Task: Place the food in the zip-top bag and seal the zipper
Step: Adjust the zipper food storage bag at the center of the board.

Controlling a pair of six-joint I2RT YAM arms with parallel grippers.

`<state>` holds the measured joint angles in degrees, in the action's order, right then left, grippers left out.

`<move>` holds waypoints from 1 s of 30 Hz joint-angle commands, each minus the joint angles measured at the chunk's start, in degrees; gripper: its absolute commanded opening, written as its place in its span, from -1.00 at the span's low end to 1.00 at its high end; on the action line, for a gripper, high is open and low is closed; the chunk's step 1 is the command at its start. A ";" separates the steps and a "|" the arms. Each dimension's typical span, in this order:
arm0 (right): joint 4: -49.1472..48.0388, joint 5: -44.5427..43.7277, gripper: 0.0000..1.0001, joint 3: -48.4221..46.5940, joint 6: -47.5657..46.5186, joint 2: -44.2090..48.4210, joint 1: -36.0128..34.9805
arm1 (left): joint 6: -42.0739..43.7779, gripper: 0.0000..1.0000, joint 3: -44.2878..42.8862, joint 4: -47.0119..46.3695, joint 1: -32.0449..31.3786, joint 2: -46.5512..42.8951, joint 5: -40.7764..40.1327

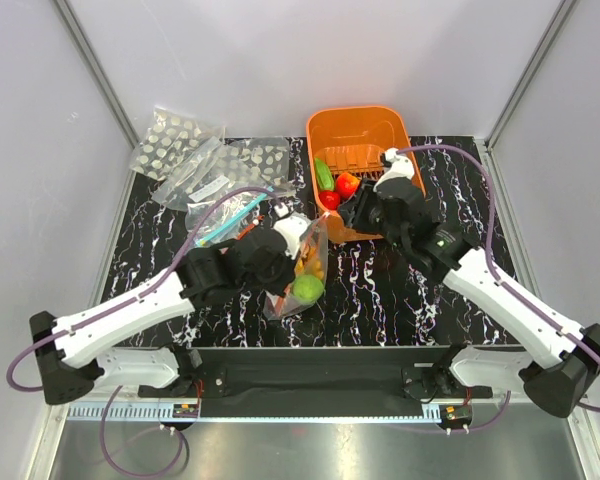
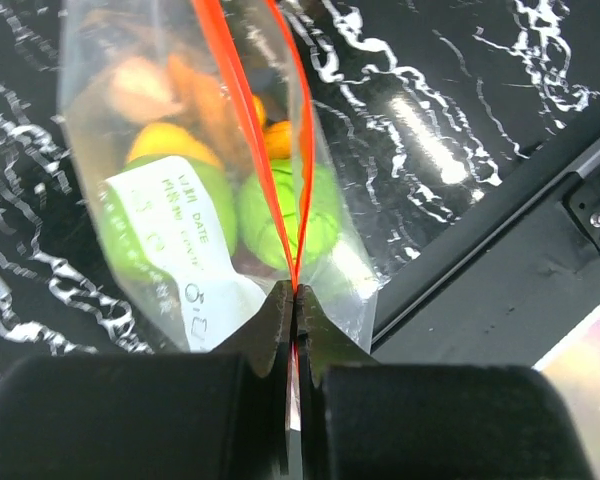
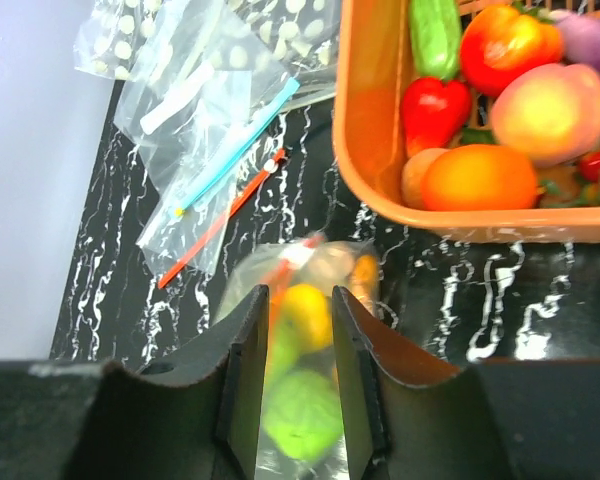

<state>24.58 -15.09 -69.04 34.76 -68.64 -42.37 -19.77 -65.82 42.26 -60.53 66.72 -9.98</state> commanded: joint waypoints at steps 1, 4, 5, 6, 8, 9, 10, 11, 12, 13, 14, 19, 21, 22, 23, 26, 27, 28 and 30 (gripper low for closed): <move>-4.00 5.85 -0.22 2.41 -5.57 2.45 2.38 | -0.18 -1.00 1.74 1.06 2.43 -4.22 0.57; -6.64 9.80 -0.23 5.83 -9.88 3.68 3.08 | -0.53 -1.00 4.37 1.60 5.77 -6.06 1.53; -9.35 11.12 -0.23 8.19 -11.11 3.95 3.08 | -0.53 -1.00 5.26 1.34 7.69 -6.60 2.24; -11.29 12.70 -0.17 9.69 -13.99 4.39 3.08 | -0.36 -1.00 6.05 0.90 8.58 -7.21 4.16; -19.51 22.05 0.06 15.47 -20.31 5.09 3.17 | 0.26 -1.00 9.03 -0.77 10.34 -9.14 6.98; -22.18 24.30 0.14 17.42 -24.18 5.27 3.17 | 0.34 -1.00 10.00 -1.39 10.61 -9.67 8.99; -24.12 25.71 0.15 19.18 -24.74 5.36 3.52 | 0.17 -1.00 10.88 -2.52 10.70 -10.72 9.62; -28.84 25.81 0.15 20.94 -25.09 5.27 3.78 | -0.09 -1.00 12.02 -2.79 10.70 -11.08 9.71; -29.15 26.68 0.17 20.87 -25.27 4.92 4.57 | -0.27 -1.00 12.38 -2.97 10.61 -11.26 9.71; -29.76 28.43 0.17 20.87 -25.27 3.62 5.62 | -0.62 -1.00 12.65 -2.89 10.70 -11.35 9.80; -31.50 33.59 0.18 20.78 -25.36 2.65 7.81 | -0.62 -1.00 12.82 -2.71 10.70 -11.43 9.71; -38.89 40.66 0.38 21.22 -31.15 -1.40 9.06 | 0.26 -1.00 13.61 -2.27 10.70 -12.22 12.26; -38.82 42.41 0.46 20.09 -34.48 -2.28 9.67 | 0.52 -1.00 13.61 -1.92 10.70 -12.84 11.48; -37.77 45.91 0.50 19.47 -37.20 -3.16 9.85 | 0.70 -1.00 13.44 -1.22 10.70 -13.10 10.95; -36.72 47.94 0.56 17.90 -38.88 -3.77 10.20 | 0.78 -1.00 13.44 -0.95 10.79 -13.37 10.51; -31.62 52.01 0.56 13.42 -46.00 -7.29 10.47 | 1.14 -1.00 13.09 -0.07 10.79 -13.90 8.50; -31.09 52.53 0.56 12.70 -48.54 -8.86 10.55 | 1.05 -1.00 13.09 0.10 10.79 -13.98 7.87; -30.47 52.88 0.56 11.57 -49.78 -9.57 10.55 | 1.05 -1.00 13.09 0.10 10.70 -14.42 7.61; -30.38 53.58 0.56 10.59 -52.41 -11.68 10.55 | 1.14 -1.00 12.91 0.37 10.96 -14.60 7.26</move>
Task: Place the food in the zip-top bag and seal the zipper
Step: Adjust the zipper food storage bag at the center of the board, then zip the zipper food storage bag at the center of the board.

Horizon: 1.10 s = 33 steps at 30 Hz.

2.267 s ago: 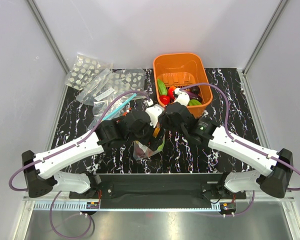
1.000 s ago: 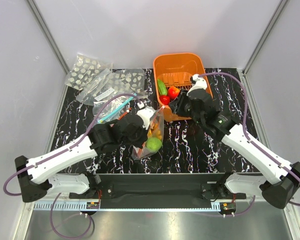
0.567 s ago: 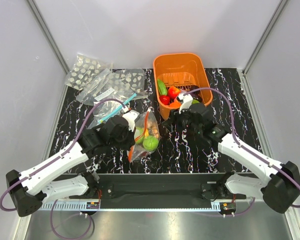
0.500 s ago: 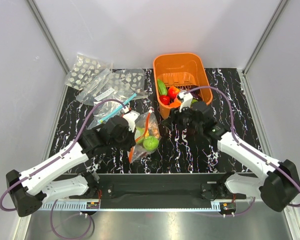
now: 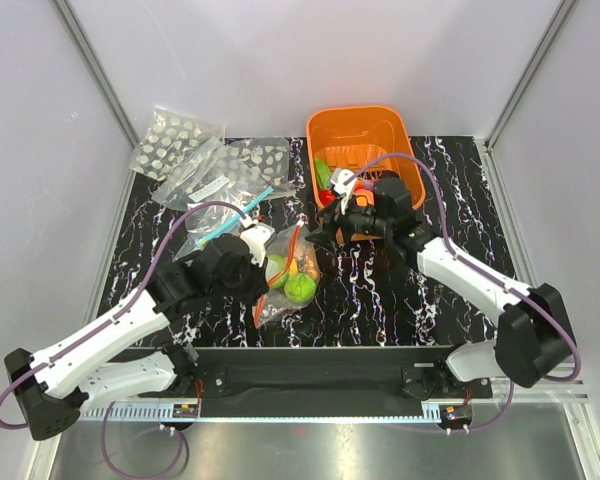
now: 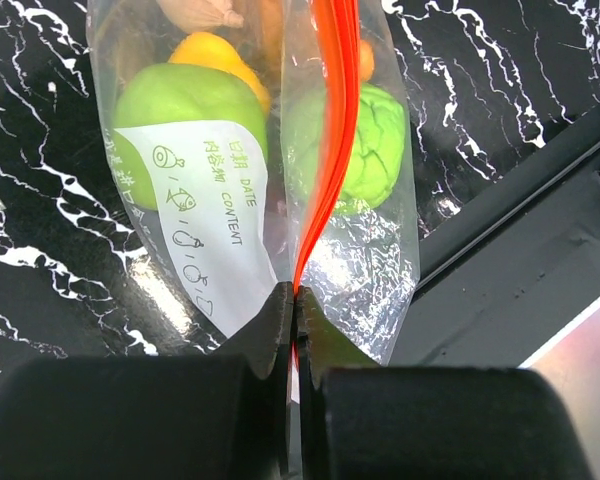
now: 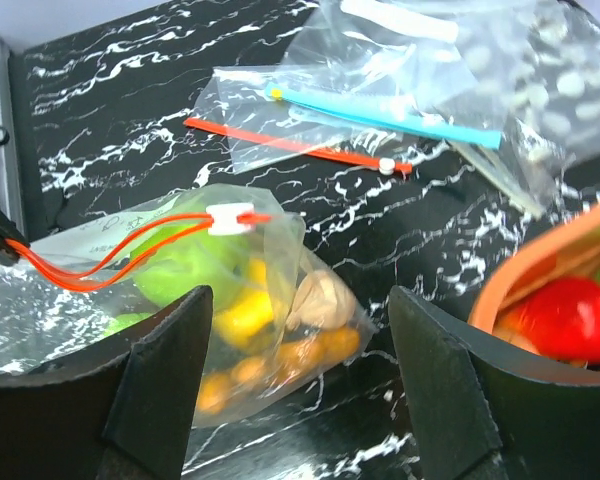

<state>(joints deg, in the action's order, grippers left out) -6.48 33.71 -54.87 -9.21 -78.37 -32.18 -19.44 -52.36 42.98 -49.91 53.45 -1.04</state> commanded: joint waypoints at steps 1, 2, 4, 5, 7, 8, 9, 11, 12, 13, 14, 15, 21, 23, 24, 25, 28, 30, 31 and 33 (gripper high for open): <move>0.77 5.74 0.56 -4.71 -8.98 -2.57 0.37 | 0.81 -1.00 -0.55 -0.27 0.51 -1.33 -1.77; 0.85 6.62 0.56 -5.41 -9.94 -3.28 0.37 | 0.81 -1.00 -0.73 -0.09 0.69 -1.33 -1.86; 1.38 9.60 0.56 -6.82 -10.65 -5.56 0.37 | 0.98 -1.00 -0.82 0.08 1.04 -1.42 -1.95; 1.38 10.22 0.56 -7.96 -10.65 -6.35 0.28 | 1.07 -1.00 -0.90 0.08 1.39 -1.33 -1.95; 0.16 10.32 0.52 -9.19 -9.60 -8.46 0.37 | 1.16 -1.00 -1.08 0.26 1.74 -1.86 -2.30; -0.28 10.67 0.48 -9.55 -7.94 -9.08 0.28 | 1.16 -1.00 -1.25 0.35 1.83 -2.03 -2.48; -0.37 11.02 0.40 -9.90 -7.49 -10.04 0.37 | 1.16 -1.00 -1.52 0.35 2.01 -2.30 -3.17; -2.39 12.86 0.09 -9.99 -4.69 -10.66 0.28 | 1.42 -1.00 -1.87 0.44 2.71 -2.30 -3.53; -3.09 13.48 -0.02 -9.90 -3.63 -10.84 0.19 | 1.77 -1.00 -2.39 0.61 3.06 -1.95 -3.36; -4.93 14.35 -0.13 -9.21 -2.66 -10.75 0.28 | 1.86 -1.00 -2.66 0.61 3.59 -1.69 -3.27; -5.38 14.62 -0.39 -8.77 -1.17 -10.58 0.28 | 2.04 -1.00 -2.92 0.61 3.85 -1.42 -3.18; -5.99 14.63 -0.45 -8.33 -0.46 -9.88 0.28 | 2.30 -1.00 -3.19 0.53 4.03 -0.90 -3.01; -9.16 9.82 -1.00 -1.39 2.44 -2.95 -1.73 | 4.41 -1.00 -5.47 1.49 5.17 -0.02 -5.99; -9.69 8.21 -1.00 1.69 2.53 0.04 -1.92 | 4.76 -1.00 -6.52 1.67 5.44 0.25 -5.91; -10.47 6.73 -1.00 2.66 2.71 0.75 -1.92 | 4.68 -1.00 -6.62 1.67 5.61 0.16 -5.99; -10.48 6.54 -1.00 3.62 2.88 1.37 -2.00 | 4.50 -1.00 -6.62 1.75 5.70 0.25 -6.34; -6.89 6.10 -1.00 3.28 3.85 3.13 -2.70 | 3.97 -1.00 -6.62 1.75 6.75 0.86 -7.75; -3.91 -2.35 -1.00 4.06 4.03 5.50 -5.07 | 3.80 -1.00 -7.49 1.93 7.72 2.26 -8.72; -2.41 -6.34 -1.00 4.33 1.76 6.38 -9.61 | 4.06 -1.00 -7.93 2.10 8.07 2.79 -8.54; -1.17 -14.42 -1.00 5.29 2.26 8.14 -12.45 | 4.59 -1.00 -9.95 2.37 9.12 4.38 -8.28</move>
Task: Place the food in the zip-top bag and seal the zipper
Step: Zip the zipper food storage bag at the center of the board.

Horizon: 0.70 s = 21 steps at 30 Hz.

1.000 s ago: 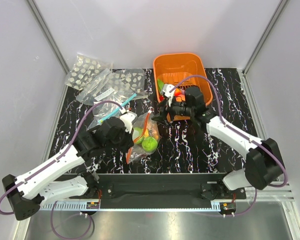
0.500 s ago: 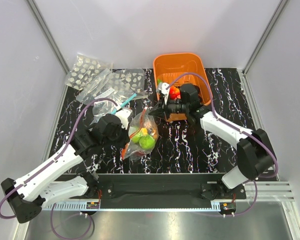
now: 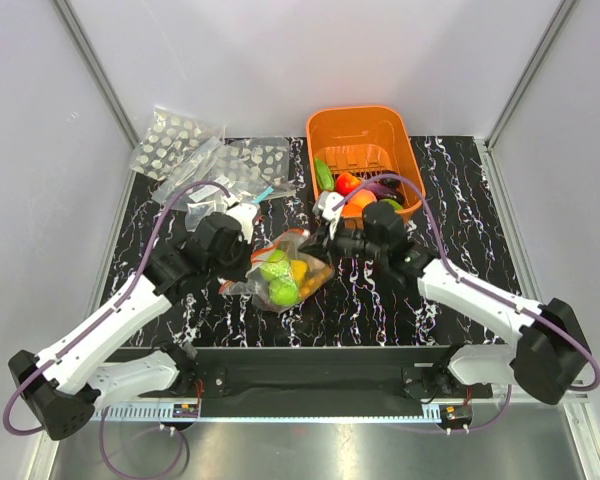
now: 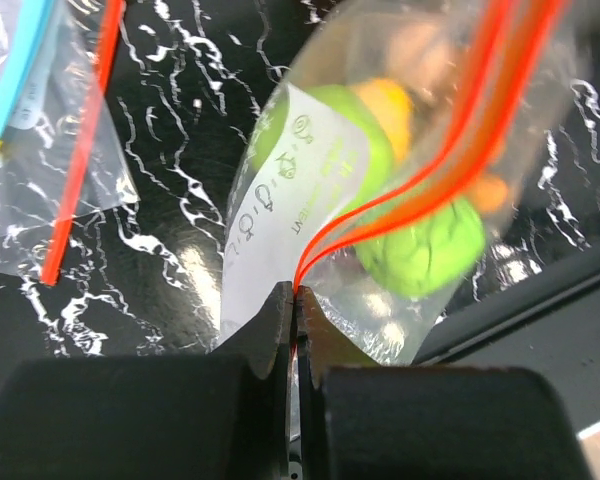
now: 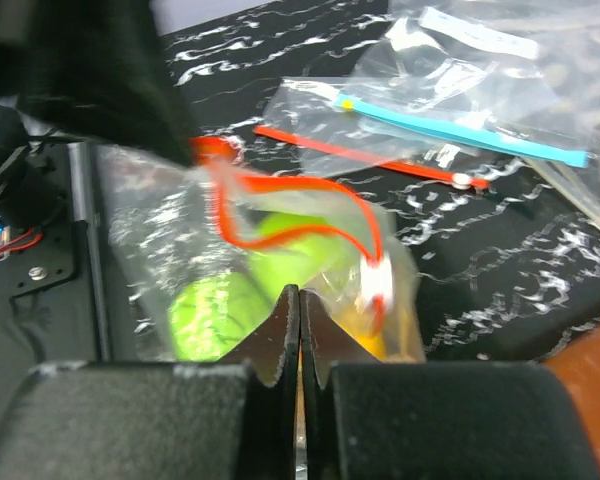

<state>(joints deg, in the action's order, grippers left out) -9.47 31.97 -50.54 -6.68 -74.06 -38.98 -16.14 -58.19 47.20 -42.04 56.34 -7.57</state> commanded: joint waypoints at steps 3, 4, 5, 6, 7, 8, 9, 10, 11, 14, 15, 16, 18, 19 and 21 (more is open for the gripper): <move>1.39 -11.92 -1.00 2.90 2.89 5.68 -6.11 | 1.46 -1.00 -6.22 -1.76 2.48 3.07 -3.76; 1.65 -11.75 -1.00 3.34 3.42 6.21 -6.45 | 1.46 -1.00 -6.49 -1.76 2.84 3.43 -4.46; 1.91 -11.75 -1.00 3.87 3.60 7.25 -7.07 | 1.46 -1.00 -6.84 -1.93 3.28 3.86 -5.08; 1.83 -12.53 -1.00 5.09 4.04 7.70 -7.25 | 1.38 -1.00 -7.54 -2.11 4.33 4.04 -5.26; 1.65 -12.63 -0.99 5.71 4.91 8.23 -7.51 | 1.38 -1.00 -7.90 -2.20 4.77 4.31 -5.35; 1.30 -12.54 -0.70 6.42 5.18 9.10 -7.69 | 1.46 -1.00 -8.16 -2.29 5.21 4.74 -5.52; 0.43 -12.72 -0.41 7.99 5.53 9.63 -7.95 | 1.55 -1.00 -8.60 -2.46 5.82 5.01 -5.61; -0.10 -12.80 -0.18 8.79 5.97 10.16 -7.95 | 1.81 -1.00 -9.21 -2.38 6.09 5.19 -5.52; -0.63 -13.33 0.04 9.67 5.97 11.21 -7.95 | 2.60 -1.00 -9.39 -2.81 6.18 5.36 -5.35; -2.04 -15.61 0.24 12.31 4.66 13.41 -7.95 | 4.01 -1.00 -9.04 -3.87 6.27 4.66 -3.42; -2.73 -16.31 0.29 13.18 4.39 13.85 -7.86 | 4.19 -1.00 -8.69 -4.04 6.18 4.22 -2.89; -2.83 -16.58 0.32 13.45 3.52 14.21 -7.86 | 4.54 -1.00 -8.08 -4.57 6.27 3.87 -2.19; -2.66 -17.81 0.34 13.19 2.73 14.12 -7.86 | 4.71 -1.00 -6.41 -5.45 6.27 2.64 -1.92; -2.48 -18.16 0.34 13.02 1.85 13.69 -7.69 | 4.89 -1.00 -5.97 -5.71 6.27 2.20 -1.66; -2.83 -16.43 0.38 12.06 1.32 12.19 -6.81 | 5.42 -1.00 -5.09 -6.24 6.18 1.24 -0.60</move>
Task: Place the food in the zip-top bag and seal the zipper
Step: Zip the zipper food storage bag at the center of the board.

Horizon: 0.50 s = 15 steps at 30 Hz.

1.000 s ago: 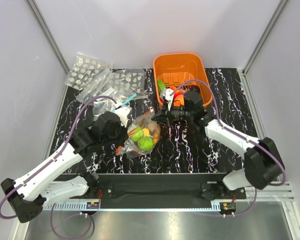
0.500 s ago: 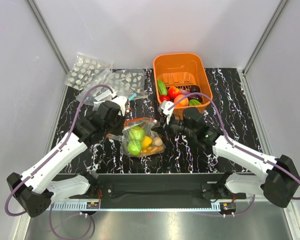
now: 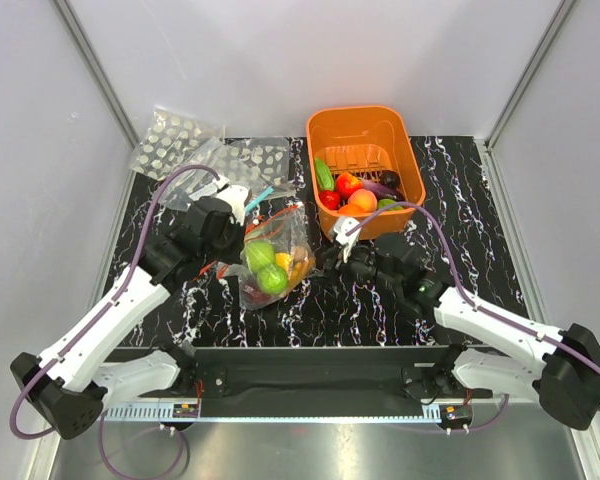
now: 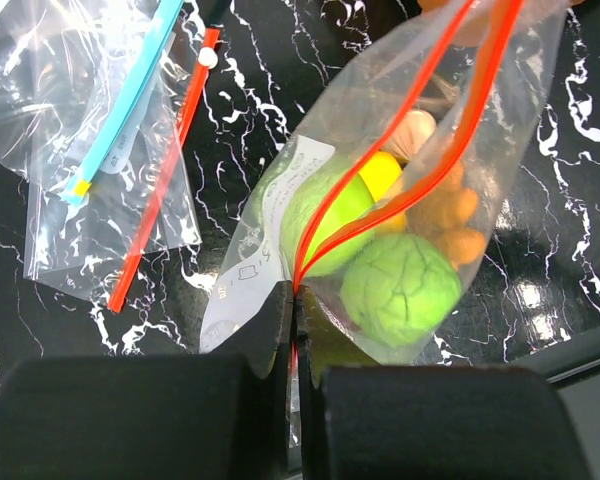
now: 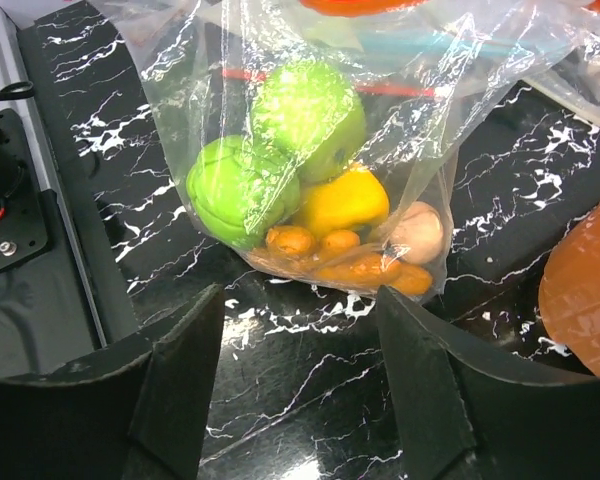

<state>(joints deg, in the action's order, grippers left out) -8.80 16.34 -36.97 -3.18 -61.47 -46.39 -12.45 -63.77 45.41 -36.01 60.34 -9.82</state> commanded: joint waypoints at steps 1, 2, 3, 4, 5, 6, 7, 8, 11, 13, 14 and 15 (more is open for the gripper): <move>-3.59 0.44 0.40 -1.96 -2.09 -1.10 1.30 | 1.81 -1.00 0.66 -4.62 0.15 -3.12 1.91; -3.86 1.58 0.42 -2.49 -1.92 -2.41 3.04 | 1.99 -1.00 0.84 -4.71 0.24 -3.73 2.00; -4.73 4.29 0.43 -3.19 -1.66 -2.86 4.11 | 1.99 -1.00 1.19 -4.80 0.24 -4.00 2.00; -5.52 5.80 0.49 -3.37 -0.87 -3.39 5.07 | 2.08 -1.00 1.36 -4.72 0.15 -4.17 1.92; -6.75 7.46 0.51 -3.37 -0.34 -4.17 7.78 | 2.08 -1.00 1.45 -4.71 0.15 -4.35 1.74; -9.02 11.74 0.56 -3.54 0.10 -4.62 8.94 | 2.08 -1.00 1.89 -4.71 0.24 -4.44 1.74; -9.91 13.87 0.62 -3.89 0.63 -5.06 10.34 | 1.99 -1.00 2.07 -4.71 0.24 -4.44 1.91; -11.23 17.38 0.65 -4.33 0.63 -6.19 12.01 | 1.99 -1.00 2.24 -4.89 0.15 -4.35 2.26; -11.33 22.23 0.72 -7.49 -0.95 -9.61 13.78 | 1.90 -1.00 2.68 -5.07 0.15 -4.26 2.62; -12.29 26.80 0.75 -9.69 -1.83 -11.55 15.27 | 1.90 -1.00 2.77 -5.07 0.24 -4.26 2.62; -13.51 29.08 0.76 -10.31 -2.00 -13.65 15.80 | 1.90 -1.00 2.77 -5.15 0.24 -4.26 2.44; -14.40 29.88 0.77 -11.45 -2.09 -14.54 16.24 | 1.90 -1.00 2.86 -5.07 0.24 -4.17 2.44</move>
<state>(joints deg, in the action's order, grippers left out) -17.08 37.12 -44.16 -3.75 -73.47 -31.42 -11.35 -60.97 43.68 -36.01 57.04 -8.40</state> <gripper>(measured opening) 0.879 0.012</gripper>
